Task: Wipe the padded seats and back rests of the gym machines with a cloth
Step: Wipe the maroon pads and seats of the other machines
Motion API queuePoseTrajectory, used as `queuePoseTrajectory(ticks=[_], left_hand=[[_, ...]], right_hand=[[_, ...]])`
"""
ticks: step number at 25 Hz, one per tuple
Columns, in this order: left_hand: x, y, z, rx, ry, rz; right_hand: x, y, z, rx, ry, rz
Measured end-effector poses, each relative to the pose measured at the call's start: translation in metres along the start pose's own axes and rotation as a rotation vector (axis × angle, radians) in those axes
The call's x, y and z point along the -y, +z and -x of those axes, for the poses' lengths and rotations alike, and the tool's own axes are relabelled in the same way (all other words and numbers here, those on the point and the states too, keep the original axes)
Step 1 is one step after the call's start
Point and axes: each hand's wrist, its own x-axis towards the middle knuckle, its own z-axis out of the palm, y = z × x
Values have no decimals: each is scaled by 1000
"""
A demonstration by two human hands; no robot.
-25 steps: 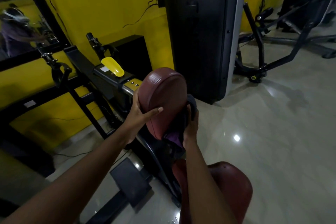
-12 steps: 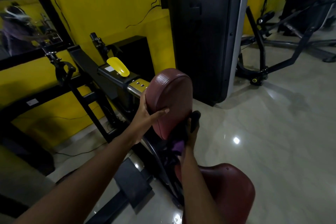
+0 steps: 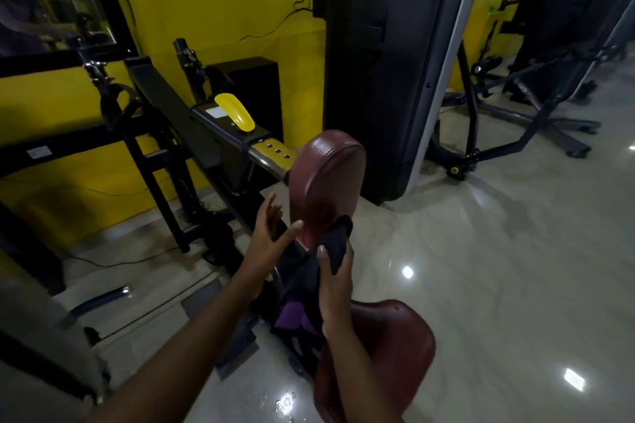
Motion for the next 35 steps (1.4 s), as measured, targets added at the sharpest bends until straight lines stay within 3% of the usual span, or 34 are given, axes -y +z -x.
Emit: queuePoseTrajectory(ticks=[5, 8, 10, 11, 13, 14, 15, 17, 19, 21, 24, 26, 28, 32, 35], left_hand=[[16, 21, 41, -103, -127, 269], [14, 33, 48, -137, -97, 468], [4, 43, 48, -279, -86, 544], [0, 47, 46, -367, -74, 547], [-8, 56, 42, -562, -60, 524], [-10, 60, 38, -640, -24, 496], [-13, 66, 34, -684, 22, 457], [-15, 76, 21, -774, 117, 354], [-26, 82, 3, -869, 189, 243], [-38, 86, -20, -921, 203, 133], [-49, 93, -45, -983, 107, -81], [-51, 92, -55, -1010, 107, -205], [-52, 87, -59, -1005, 110, -231], [-18, 92, -57, -1068, 79, 130], [17, 100, -51, -1096, -83, 331]], right_hand=[[31, -14, 14, 283, -177, 208], [40, -14, 4, 537, -286, 401], [50, -26, -15, 776, -291, 359], [56, -31, -28, 815, -336, 421], [77, -40, -55, 925, -542, 598], [90, -44, -69, 1012, -587, 571], [102, -45, -77, 1032, -679, 541], [125, -45, -102, 939, -1033, 567], [146, -37, -135, 742, -1330, 619], [160, -21, -161, 579, -1447, 800], [162, -4, -184, 657, -1288, 1089], [157, -1, -190, 730, -1171, 1042], [155, -1, -192, 703, -1221, 997], [150, 0, -192, 712, -1281, 925], [149, 2, -194, 733, -1275, 918]])
